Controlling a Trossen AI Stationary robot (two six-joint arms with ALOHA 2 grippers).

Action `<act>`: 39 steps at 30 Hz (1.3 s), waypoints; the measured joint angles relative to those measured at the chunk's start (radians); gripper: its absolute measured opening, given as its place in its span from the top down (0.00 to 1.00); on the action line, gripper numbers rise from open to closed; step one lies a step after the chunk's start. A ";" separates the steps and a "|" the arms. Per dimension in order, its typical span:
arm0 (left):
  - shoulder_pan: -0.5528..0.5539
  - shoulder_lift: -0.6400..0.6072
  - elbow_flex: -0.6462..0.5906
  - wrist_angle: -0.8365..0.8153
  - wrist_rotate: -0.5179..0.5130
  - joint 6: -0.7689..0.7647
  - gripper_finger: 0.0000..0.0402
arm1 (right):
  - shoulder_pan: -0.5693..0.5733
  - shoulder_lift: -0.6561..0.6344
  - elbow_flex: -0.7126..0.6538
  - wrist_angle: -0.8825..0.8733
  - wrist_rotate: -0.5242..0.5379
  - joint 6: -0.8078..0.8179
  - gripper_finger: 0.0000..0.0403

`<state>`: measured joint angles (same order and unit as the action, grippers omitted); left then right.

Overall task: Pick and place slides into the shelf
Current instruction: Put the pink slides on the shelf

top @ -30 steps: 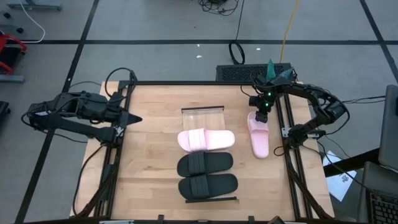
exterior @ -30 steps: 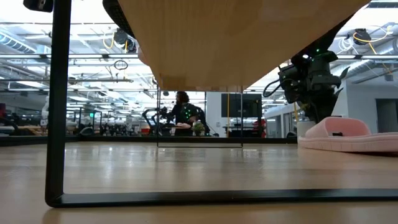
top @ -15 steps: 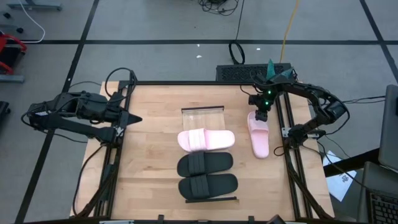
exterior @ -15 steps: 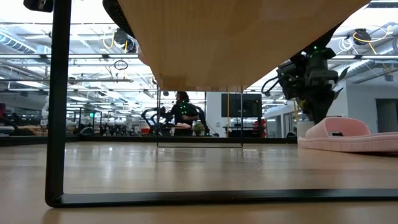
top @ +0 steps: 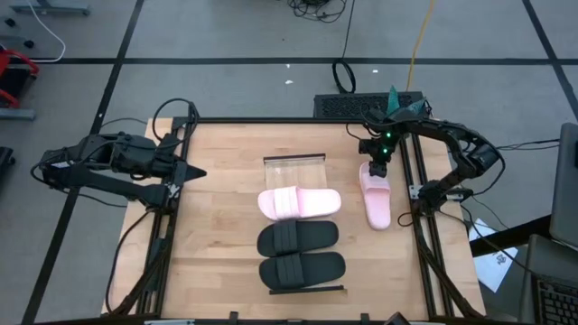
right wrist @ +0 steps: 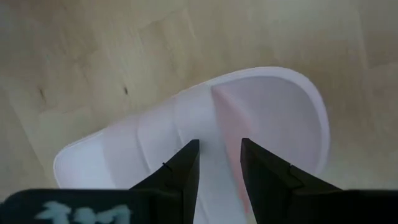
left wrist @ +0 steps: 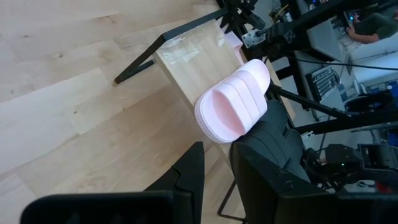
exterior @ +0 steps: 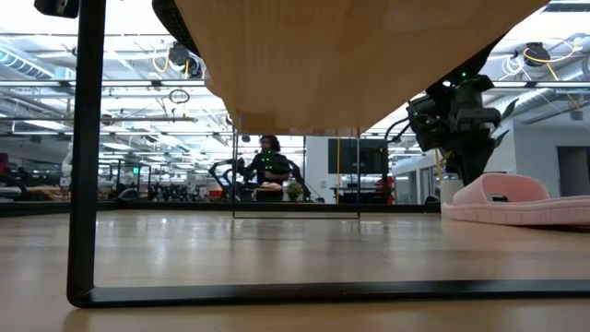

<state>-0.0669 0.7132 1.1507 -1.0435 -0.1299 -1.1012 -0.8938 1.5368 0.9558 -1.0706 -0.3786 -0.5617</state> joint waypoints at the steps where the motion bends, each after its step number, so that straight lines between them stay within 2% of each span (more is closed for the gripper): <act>1: 0.000 0.000 0.000 0.000 0.000 0.002 0.79 | 0.000 0.001 0.000 -0.007 -0.014 0.000 0.73; 23: 0.000 0.000 0.000 0.000 0.000 0.025 0.79 | -0.002 0.001 -0.031 0.001 -0.046 0.000 0.73; 30: 0.000 0.000 0.000 0.000 0.000 0.025 0.79 | -0.003 0.001 -0.040 -0.014 -0.147 0.006 0.73; 39: 0.000 0.000 0.000 0.000 0.000 0.025 0.79 | -0.003 0.001 -0.040 -0.034 -0.141 0.000 0.73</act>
<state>-0.0669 0.7135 1.1507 -1.0435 -0.1295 -1.0757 -0.8967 1.5375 0.9161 -1.1042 -0.5201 -0.5614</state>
